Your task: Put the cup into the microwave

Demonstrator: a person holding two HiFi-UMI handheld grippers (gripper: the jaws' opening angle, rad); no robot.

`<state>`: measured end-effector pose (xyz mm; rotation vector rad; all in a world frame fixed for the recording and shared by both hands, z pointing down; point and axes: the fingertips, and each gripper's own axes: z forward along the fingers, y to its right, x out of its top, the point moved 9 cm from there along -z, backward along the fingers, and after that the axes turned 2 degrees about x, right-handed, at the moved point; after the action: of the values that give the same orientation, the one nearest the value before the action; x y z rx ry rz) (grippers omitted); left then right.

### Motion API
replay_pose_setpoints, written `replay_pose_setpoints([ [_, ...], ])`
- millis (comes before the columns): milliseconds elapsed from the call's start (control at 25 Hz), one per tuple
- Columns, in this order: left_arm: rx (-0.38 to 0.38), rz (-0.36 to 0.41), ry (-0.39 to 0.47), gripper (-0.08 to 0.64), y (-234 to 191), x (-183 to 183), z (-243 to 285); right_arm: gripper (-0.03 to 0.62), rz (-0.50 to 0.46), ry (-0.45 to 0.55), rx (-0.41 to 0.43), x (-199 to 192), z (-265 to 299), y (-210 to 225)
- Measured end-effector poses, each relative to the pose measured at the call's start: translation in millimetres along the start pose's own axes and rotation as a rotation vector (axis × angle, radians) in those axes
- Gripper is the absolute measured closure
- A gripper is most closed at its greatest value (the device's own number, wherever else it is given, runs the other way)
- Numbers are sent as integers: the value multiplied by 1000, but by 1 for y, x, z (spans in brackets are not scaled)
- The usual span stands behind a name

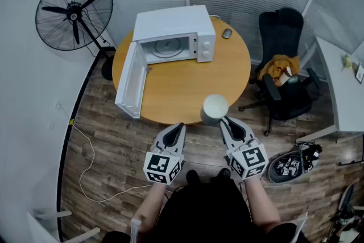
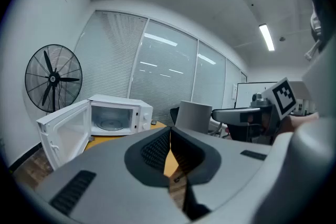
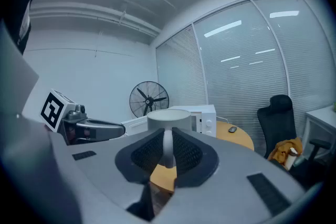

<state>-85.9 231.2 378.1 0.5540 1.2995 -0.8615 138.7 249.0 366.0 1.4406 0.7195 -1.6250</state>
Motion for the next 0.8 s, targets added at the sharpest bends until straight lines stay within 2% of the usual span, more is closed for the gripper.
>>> replay_pose_setpoints([
  [800,-33,19,11,561,-1,3,-1,537,-4,34,9,2,1,-11],
])
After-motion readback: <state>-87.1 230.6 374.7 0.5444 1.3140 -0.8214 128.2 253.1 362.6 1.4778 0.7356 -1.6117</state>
